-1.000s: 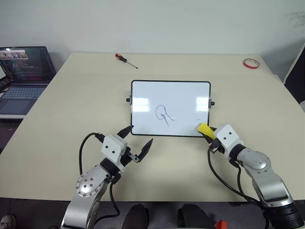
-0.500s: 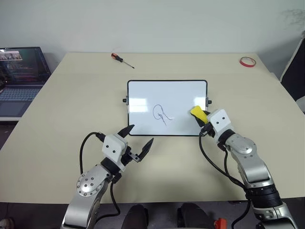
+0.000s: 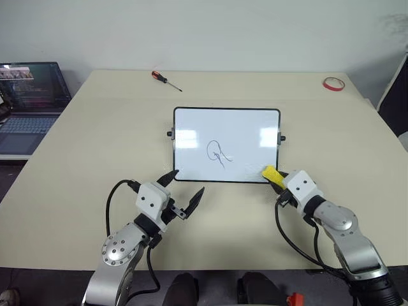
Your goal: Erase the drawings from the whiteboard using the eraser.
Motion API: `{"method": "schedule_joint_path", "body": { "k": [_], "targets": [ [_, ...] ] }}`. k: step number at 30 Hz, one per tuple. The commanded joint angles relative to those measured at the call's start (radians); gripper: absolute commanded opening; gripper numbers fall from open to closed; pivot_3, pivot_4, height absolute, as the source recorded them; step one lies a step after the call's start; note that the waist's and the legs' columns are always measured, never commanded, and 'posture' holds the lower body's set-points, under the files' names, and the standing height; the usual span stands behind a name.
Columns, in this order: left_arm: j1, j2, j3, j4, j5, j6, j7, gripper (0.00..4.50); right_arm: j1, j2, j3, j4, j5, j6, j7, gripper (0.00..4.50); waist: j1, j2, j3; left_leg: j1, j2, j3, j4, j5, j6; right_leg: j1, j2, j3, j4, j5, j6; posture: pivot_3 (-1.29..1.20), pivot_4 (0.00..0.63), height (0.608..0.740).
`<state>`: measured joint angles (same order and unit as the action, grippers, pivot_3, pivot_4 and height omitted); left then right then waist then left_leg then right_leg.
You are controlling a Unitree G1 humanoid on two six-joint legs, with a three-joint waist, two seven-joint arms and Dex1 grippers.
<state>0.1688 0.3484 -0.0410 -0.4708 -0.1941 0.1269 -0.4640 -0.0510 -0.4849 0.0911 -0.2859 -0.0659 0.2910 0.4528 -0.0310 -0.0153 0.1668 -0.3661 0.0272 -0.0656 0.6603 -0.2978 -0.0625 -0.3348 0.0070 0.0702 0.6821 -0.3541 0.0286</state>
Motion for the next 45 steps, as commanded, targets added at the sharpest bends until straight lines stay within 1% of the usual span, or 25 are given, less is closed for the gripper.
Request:
{"method": "schedule_joint_path", "body": {
  "k": [1, 4, 8, 11, 14, 18, 21, 25, 31, 34, 37, 39, 42, 45],
  "targets": [
    [-0.016, 0.0, 0.002, -0.02, -0.006, -0.02, -0.006, 4.5, -0.018, 0.024, -0.055, 0.017, 0.038, 0.013, -0.018, 1.24, 0.0, 0.0, 0.0, 0.0, 0.0, 0.0, 0.0, 0.0, 0.0, 0.0, 0.0, 0.0, 0.0, 0.0, 0.0, 0.0, 0.15, 0.74],
    [-0.026, 0.003, 0.008, -0.014, -0.008, -0.019, -0.01, 4.5, -0.037, 0.059, -0.085, 0.009, 0.083, -0.029, -0.023, 1.24, -0.002, 0.0, 0.001, 0.0, 0.0, 0.0, 0.0, 0.0, 0.0, 0.0, 0.0, 0.0, 0.0, 0.0, 0.0, 0.0, 0.15, 0.74],
    [-0.023, 0.006, 0.014, -0.013, -0.008, -0.021, -0.012, 4.5, -0.027, 0.125, -0.155, 0.0, 0.196, -0.12, -0.009, 1.24, -0.001, 0.001, 0.001, -0.002, 0.0, 0.0, -0.001, 0.0, 0.0, -0.002, 0.0, 0.0, 0.0, 0.0, 0.0, 0.0, 0.15, 0.74],
    [-0.013, 0.009, 0.021, -0.025, -0.009, -0.017, -0.008, 4.5, 0.047, 0.109, -0.177, 0.002, 0.212, -0.194, 0.025, 1.24, 0.001, 0.001, 0.002, -0.007, 0.0, 0.0, -0.001, 0.0, 0.0, -0.006, 0.0, -0.001, -0.002, 0.0, 0.0, 0.0, 0.15, 0.74],
    [-0.003, 0.012, 0.031, -0.039, -0.011, -0.011, -0.004, 4.5, 0.116, 0.091, -0.182, -0.022, 0.212, -0.255, 0.047, 1.24, 0.005, 0.001, 0.002, -0.016, 0.0, -0.001, 0.0, 0.0, 0.0, -0.014, 0.0, -0.002, -0.002, 0.0, 0.0, 0.0, 0.15, 0.74],
    [0.007, 0.014, 0.044, -0.059, -0.011, 0.006, 0.012, 4.5, 0.202, 0.088, -0.19, -0.055, 0.218, -0.285, 0.046, 1.24, 0.004, 0.002, 0.002, -0.016, 0.0, -0.001, 0.0, 0.0, 0.0, -0.016, -0.001, -0.001, 0.0, 0.0, 0.0, 0.0, 0.15, 0.74],
    [0.011, 0.014, 0.048, -0.065, -0.013, 0.014, 0.012, 4.5, 0.224, 0.097, -0.164, -0.08, 0.204, -0.293, 0.043, 1.24, -0.001, 0.002, 0.002, -0.015, 0.0, -0.001, 0.0, 0.0, 0.0, -0.015, -0.001, -0.001, 0.0, 0.0, 0.0, 0.0, 0.15, 0.74],
    [0.007, 0.016, 0.048, -0.069, -0.016, 0.019, 0.01, 4.5, 0.209, 0.102, -0.141, -0.12, 0.2, -0.257, 0.028, 1.24, 0.0, 0.002, 0.002, -0.015, 0.0, -0.001, 0.001, 0.0, 0.0, -0.015, 0.0, -0.001, 0.001, 0.0, 0.0, 0.0, 0.15, 0.74],
    [0.004, 0.016, 0.052, -0.073, -0.013, 0.028, 0.017, 4.5, 0.128, 0.077, -0.137, -0.203, 0.214, -0.13, 0.012, 1.24, 0.001, 0.002, 0.002, -0.015, 0.0, -0.001, 0.001, 0.0, 0.0, -0.015, 0.0, -0.001, 0.0, 0.0, 0.0, 0.0, 0.15, 0.74],
    [0.004, 0.013, 0.056, -0.08, -0.012, 0.036, 0.023, 4.5, 0.089, 0.074, -0.129, -0.208, 0.214, -0.095, 0.013, 1.24, 0.002, 0.002, 0.002, -0.015, 0.0, -0.001, 0.001, 0.0, 0.0, -0.015, 0.0, -0.001, 0.0, 0.0, 0.0, 0.0, 0.15, 0.74],
    [0.015, 0.011, 0.067, -0.084, -0.007, 0.043, 0.034, 4.5, 0.004, 0.093, -0.102, -0.181, 0.205, -0.074, 0.003, 1.24, -0.002, 0.002, 0.002, -0.015, 0.0, -0.001, 0.001, 0.0, 0.0, -0.015, 0.0, -0.001, 0.0, 0.0, 0.0, 0.0, 0.15, 0.74],
    [0.027, 0.005, 0.083, -0.078, -0.01, 0.048, 0.048, 4.5, -0.064, 0.113, -0.073, -0.138, 0.191, -0.085, -0.005, 1.24, -0.004, 0.002, 0.002, -0.015, 0.0, 0.0, 0.001, 0.0, 0.0, -0.015, 0.0, -0.001, 0.001, 0.0, 0.0, 0.0, 0.15, 0.74],
    [0.037, -0.006, 0.103, -0.064, -0.025, 0.054, 0.061, 4.5, -0.181, 0.156, -0.025, -0.017, 0.158, -0.144, -0.014, 1.24, -0.003, 0.002, 0.002, -0.014, 0.0, 0.0, 0.001, 0.0, 0.0, -0.015, 0.0, -0.001, 0.002, 0.0, 0.0, 0.0, 0.15, 0.74],
    [0.034, -0.001, 0.105, -0.061, -0.024, 0.052, 0.053, 4.5, -0.267, 0.2, 0.016, 0.156, 0.124, -0.264, -0.008, 1.24, 0.0, 0.002, 0.002, -0.015, 0.0, -0.001, 0.001, 0.0, 0.0, -0.016, 0.0, -0.001, 0.001, 0.0, 0.0, 0.0, 0.15, 0.74]
  ]
}}
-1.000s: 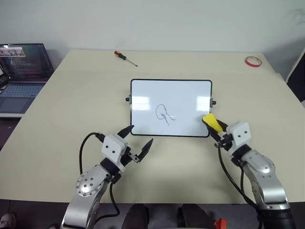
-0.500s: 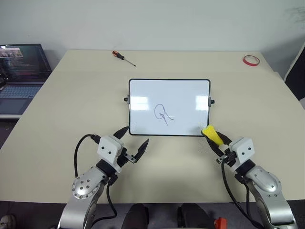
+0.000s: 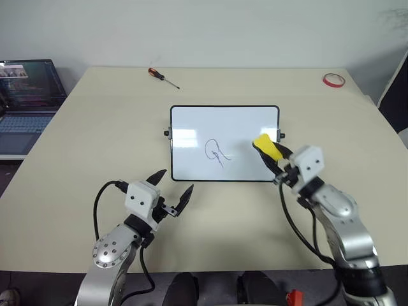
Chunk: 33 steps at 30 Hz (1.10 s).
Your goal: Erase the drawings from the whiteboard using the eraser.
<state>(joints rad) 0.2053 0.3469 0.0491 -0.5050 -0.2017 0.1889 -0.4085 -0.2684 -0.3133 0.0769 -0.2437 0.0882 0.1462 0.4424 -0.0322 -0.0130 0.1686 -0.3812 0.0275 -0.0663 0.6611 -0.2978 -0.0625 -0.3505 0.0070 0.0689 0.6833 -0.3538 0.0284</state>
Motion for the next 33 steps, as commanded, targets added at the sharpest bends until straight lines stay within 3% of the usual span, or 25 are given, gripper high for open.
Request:
{"method": "schedule_joint_path", "body": {
  "k": [1, 7, 14, 18, 24, 29, 33],
  "targets": [
    [-0.003, 0.002, 0.015, -0.025, -0.016, -0.011, -0.004, 4.5, -0.076, 0.041, 0.046, 0.183, -0.045, -0.168, 0.006, 1.24, 0.002, 0.0, 0.0, 0.0, 0.0, 0.0, 0.0, 0.0, 0.0, 0.0, 0.0, 0.0, -0.001, 0.0, 0.0, 0.0, 0.15, 0.74],
    [0.013, 0.011, 0.041, -0.03, -0.005, 0.004, 0.014, 4.5, -0.245, 0.101, 0.116, 0.57, -0.154, -0.339, -0.035, 1.24, -0.001, 0.0, 0.0, 0.0, 0.0, 0.001, 0.0, 0.0, 0.0, -0.001, -0.001, 0.0, 0.0, 0.0, 0.0, 0.0, 0.15, 0.74],
    [0.012, 0.006, 0.037, -0.051, -0.001, 0.015, 0.018, 4.5, -0.385, 0.139, 0.129, 0.848, -0.24, -0.431, -0.128, 1.24, -0.011, 0.0, 0.0, 0.006, 0.0, 0.004, 0.002, 0.001, 0.0, 0.0, 0.0, 0.003, 0.011, 0.0, 0.0, 0.0, 0.15, 0.74],
    [0.01, -0.002, 0.027, -0.056, 0.004, 0.015, 0.023, 4.5, -0.362, 0.155, 0.18, 0.857, -0.249, -0.479, -0.073, 1.24, -0.018, 0.0, 0.0, 0.022, 0.0, 0.004, 0.002, 0.001, 0.0, 0.015, 0.0, 0.003, 0.013, 0.0, -0.001, 0.0, 0.15, 0.74],
    [0.004, 0.01, 0.033, -0.05, 0.002, 0.008, 0.017, 4.5, -0.248, 0.145, 0.3, 0.763, -0.246, -0.462, 0.115, 1.24, -0.024, 0.0, 0.0, 0.021, 0.001, 0.003, 0.001, 0.001, 0.0, 0.014, 0.0, 0.003, 0.013, 0.0, -0.001, 0.0, 0.15, 0.74],
    [-0.004, 0.013, 0.029, -0.048, 0.001, 0.009, 0.015, 4.5, -0.32, 0.149, 0.249, 0.797, -0.258, -0.456, 0.026, 1.24, -0.025, 0.0, 0.0, 0.019, 0.0, 0.003, 0.002, 0.001, 0.0, 0.012, 0.0, 0.003, 0.013, 0.001, -0.001, 0.0, 0.15, 0.74],
    [-0.014, 0.019, 0.014, -0.042, 0.009, 0.007, 0.007, 4.5, -0.462, 0.163, 0.17, 0.9, -0.285, -0.471, -0.182, 1.24, -0.025, 0.001, 0.001, 0.019, 0.0, 0.002, 0.002, 0.002, -0.001, 0.012, 0.0, 0.002, 0.014, 0.001, -0.002, 0.0, 0.15, 0.74]
  ]
}}
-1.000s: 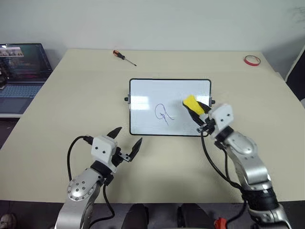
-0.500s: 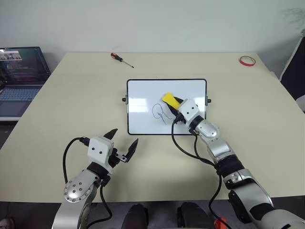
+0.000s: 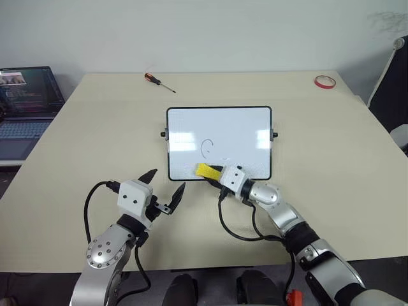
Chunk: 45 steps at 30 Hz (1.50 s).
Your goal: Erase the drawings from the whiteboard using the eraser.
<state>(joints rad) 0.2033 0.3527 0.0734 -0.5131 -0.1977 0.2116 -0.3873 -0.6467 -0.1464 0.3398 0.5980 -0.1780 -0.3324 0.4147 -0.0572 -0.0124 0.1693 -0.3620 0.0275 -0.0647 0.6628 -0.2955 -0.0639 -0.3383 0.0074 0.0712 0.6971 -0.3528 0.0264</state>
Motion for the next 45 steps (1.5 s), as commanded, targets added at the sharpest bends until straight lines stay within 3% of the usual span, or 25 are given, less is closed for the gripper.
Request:
{"method": "schedule_joint_path", "body": {
  "k": [1, 4, 7, 13, 17, 20, 28, 31, 34, 40, 45],
  "targets": [
    [-0.015, 0.018, -0.017, -0.032, 0.01, -0.018, -0.02, 4.5, -0.112, 0.0, -0.105, 0.081, -0.025, 0.006, -0.198, 1.24, 0.002, 0.0, 0.0, 0.0, 0.0, 0.0, 0.0, 0.0, 0.0, 0.0, 0.0, 0.0, 0.0, 0.0, 0.0, 0.0, 0.15, 0.74],
    [-0.018, 0.02, -0.024, -0.031, 0.014, -0.021, -0.024, 4.5, -0.166, 0.009, -0.112, 0.135, -0.059, 0.011, -0.282, 1.24, 0.005, 0.0, 0.0, -0.002, 0.0, -0.001, -0.001, 0.0, 0.0, -0.001, 0.0, -0.001, -0.001, 0.0, 0.0, 0.0, 0.15, 0.74],
    [-0.018, 0.019, -0.021, -0.03, 0.012, -0.02, -0.022, 4.5, -0.163, 0.031, -0.094, 0.146, -0.054, 0.009, -0.242, 1.24, 0.001, 0.0, 0.0, -0.003, 0.001, 0.001, -0.002, 0.0, 0.0, -0.003, 0.0, 0.0, -0.003, 0.0, 0.0, 0.0, 0.15, 0.74],
    [-0.008, 0.023, -0.013, -0.026, 0.013, -0.027, -0.025, 4.5, -0.023, 0.033, 0.037, 0.036, -0.053, 0.015, 0.015, 1.24, -0.003, 0.0, 0.0, -0.003, 0.002, 0.002, -0.002, 0.0, 0.0, -0.003, 0.0, 0.0, -0.003, 0.0, 0.0, 0.0, 0.15, 0.74],
    [-0.013, 0.024, -0.011, -0.015, 0.014, -0.03, -0.025, 4.5, -0.003, 0.022, 0.066, -0.001, -0.053, 0.077, 0.1, 1.24, -0.001, 0.0, 0.0, -0.003, 0.001, 0.002, -0.002, 0.0, 0.0, -0.003, 0.0, 0.001, -0.001, 0.0, 0.0, 0.0, 0.15, 0.74],
    [-0.02, 0.024, -0.011, -0.008, 0.015, -0.032, -0.025, 4.5, -0.028, 0.03, 0.027, 0.007, -0.042, 0.125, 0.064, 1.24, -0.001, 0.0, 0.0, -0.002, 0.001, 0.001, -0.002, 0.0, 0.0, -0.003, 0.0, 0.0, -0.001, 0.0, 0.0, 0.0, 0.15, 0.74],
    [-0.019, 0.017, -0.022, 0.002, 0.019, -0.042, -0.024, 4.5, -0.159, 0.019, -0.08, 0.129, -0.093, 0.186, -0.278, 1.24, 0.01, 0.001, 0.001, -0.002, 0.0, -0.001, -0.001, 0.002, -0.001, -0.003, 0.0, -0.001, 0.0, 0.001, -0.001, 0.0, 0.15, 0.74],
    [-0.017, 0.012, -0.034, 0.0, 0.021, -0.045, -0.024, 4.5, -0.167, 0.021, -0.098, 0.147, -0.098, 0.212, -0.334, 1.24, 0.013, 0.0, 0.001, -0.002, 0.0, -0.002, -0.001, 0.002, -0.001, -0.003, 0.0, -0.001, 0.0, 0.001, -0.001, 0.0, 0.15, 0.74],
    [-0.019, 0.012, -0.033, 0.007, 0.022, -0.049, -0.025, 4.5, -0.137, 0.018, -0.082, 0.121, -0.077, 0.205, -0.272, 1.24, 0.014, 0.0, 0.001, -0.002, 0.0, -0.002, -0.002, 0.002, -0.001, -0.002, 0.0, -0.001, -0.001, 0.001, -0.001, 0.0, 0.15, 0.74],
    [-0.019, 0.018, -0.023, 0.008, 0.016, -0.047, -0.031, 4.5, 0.025, -0.022, 0.027, -0.059, -0.04, 0.286, 0.065, 1.24, 0.013, 0.0, 0.0, -0.001, 0.0, -0.002, -0.002, 0.001, -0.001, -0.001, 0.0, -0.001, -0.002, 0.001, -0.001, 0.0, 0.15, 0.74],
    [-0.022, 0.014, -0.031, 0.0, 0.018, -0.036, -0.032, 4.5, 0.12, -0.088, 0.006, -0.198, -0.026, 0.373, 0.14, 1.24, 0.007, 0.0, 0.0, 0.0, 0.0, -0.002, -0.002, 0.002, -0.001, 0.0, 0.0, -0.001, -0.002, 0.0, -0.001, 0.0, 0.15, 0.74]
  ]
}}
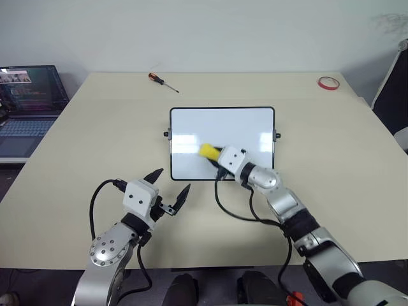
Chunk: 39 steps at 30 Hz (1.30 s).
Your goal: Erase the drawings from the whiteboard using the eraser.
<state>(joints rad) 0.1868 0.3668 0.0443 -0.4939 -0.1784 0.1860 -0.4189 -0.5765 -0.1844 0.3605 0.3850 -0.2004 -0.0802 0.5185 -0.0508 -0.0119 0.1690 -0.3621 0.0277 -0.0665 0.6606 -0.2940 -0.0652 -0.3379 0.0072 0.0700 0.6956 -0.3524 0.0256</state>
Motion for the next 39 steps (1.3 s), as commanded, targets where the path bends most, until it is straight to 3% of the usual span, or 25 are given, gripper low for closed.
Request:
{"method": "schedule_joint_path", "body": {
  "k": [1, 3, 9, 15, 18, 21, 28, 34, 39],
  "targets": [
    [-0.005, -0.001, -0.003, -0.02, -0.002, -0.009, 0.0, 4.5, 0.063, -0.066, -0.024, -0.002, -0.003, 0.132, 0.038, 1.24, 0.002, 0.0, 0.0, 0.0, 0.0, 0.0, 0.0, 0.0, 0.0, 0.0, 0.0, 0.0, 0.0, 0.0, 0.0, 0.0, 0.15, 0.74],
    [-0.007, -0.003, -0.007, -0.018, -0.001, -0.007, -0.001, 4.5, 0.084, -0.1, -0.056, -0.011, -0.006, 0.136, 0.009, 1.24, 0.007, 0.0, 0.0, 0.0, 0.0, 0.0, 0.0, 0.0, 0.0, 0.001, 0.0, 0.0, -0.001, 0.0, 0.0, 0.0, 0.15, 0.74],
    [-0.028, -0.003, -0.008, -0.01, -0.004, -0.002, -0.005, 4.5, 0.065, -0.141, -0.203, 0.035, -0.011, 0.121, -0.265, 1.24, 0.031, 0.002, 0.001, 0.0, -0.001, -0.006, 0.001, 0.002, 0.001, 0.002, -0.001, -0.005, -0.012, 0.002, 0.002, 0.0, 0.15, 0.74],
    [-0.034, -0.003, -0.016, -0.012, -0.005, 0.0, -0.01, 4.5, 0.035, -0.13, -0.205, 0.045, -0.008, 0.088, -0.334, 1.24, 0.031, 0.0, 0.001, -0.001, -0.003, -0.004, 0.001, 0.011, 0.006, 0.003, -0.003, -0.002, -0.017, 0.007, 0.004, 0.0, 0.15, 0.74],
    [-0.037, -0.001, -0.014, -0.012, -0.006, 0.0, -0.011, 4.5, 0.042, -0.116, -0.18, 0.04, -0.005, 0.085, -0.312, 1.24, 0.024, 0.0, 0.001, -0.001, -0.002, -0.003, 0.0, 0.012, 0.006, 0.002, -0.002, -0.001, -0.016, 0.007, 0.003, 0.0, 0.15, 0.74],
    [-0.031, 0.002, -0.009, -0.014, -0.007, -0.003, -0.011, 4.5, 0.086, -0.099, -0.112, -0.008, 0.023, 0.058, -0.186, 1.24, 0.02, -0.001, 0.001, -0.001, -0.002, -0.002, -0.001, 0.012, 0.006, 0.001, -0.002, -0.001, -0.016, 0.01, 0.008, 0.0, 0.15, 0.74],
    [-0.021, 0.004, -0.005, -0.017, -0.008, -0.005, -0.01, 4.5, 0.178, -0.145, 0.08, -0.111, -0.025, 0.039, 0.084, 1.24, -0.003, -0.003, -0.001, 0.0, -0.001, 0.003, -0.014, 0.012, 0.006, 0.0, -0.002, 0.002, -0.017, 0.012, 0.003, 0.0, 0.15, 0.74],
    [-0.019, 0.002, -0.007, -0.013, -0.003, -0.009, -0.007, 4.5, 0.142, -0.152, 0.055, -0.076, -0.033, 0.052, 0.067, 1.24, -0.007, -0.005, 0.002, -0.002, 0.0, 0.003, -0.018, 0.012, 0.005, -0.004, -0.001, 0.002, -0.017, 0.011, 0.001, 0.0, 0.15, 0.74],
    [-0.02, -0.001, -0.012, -0.005, -0.001, -0.013, -0.006, 4.5, 0.054, -0.133, -0.04, 0.009, -0.07, 0.022, -0.151, 1.24, -0.006, -0.007, 0.009, -0.002, 0.0, 0.003, -0.017, 0.014, 0.002, -0.004, -0.001, 0.002, -0.017, 0.011, 0.002, 0.0, 0.15, 0.74]
  ]
}}
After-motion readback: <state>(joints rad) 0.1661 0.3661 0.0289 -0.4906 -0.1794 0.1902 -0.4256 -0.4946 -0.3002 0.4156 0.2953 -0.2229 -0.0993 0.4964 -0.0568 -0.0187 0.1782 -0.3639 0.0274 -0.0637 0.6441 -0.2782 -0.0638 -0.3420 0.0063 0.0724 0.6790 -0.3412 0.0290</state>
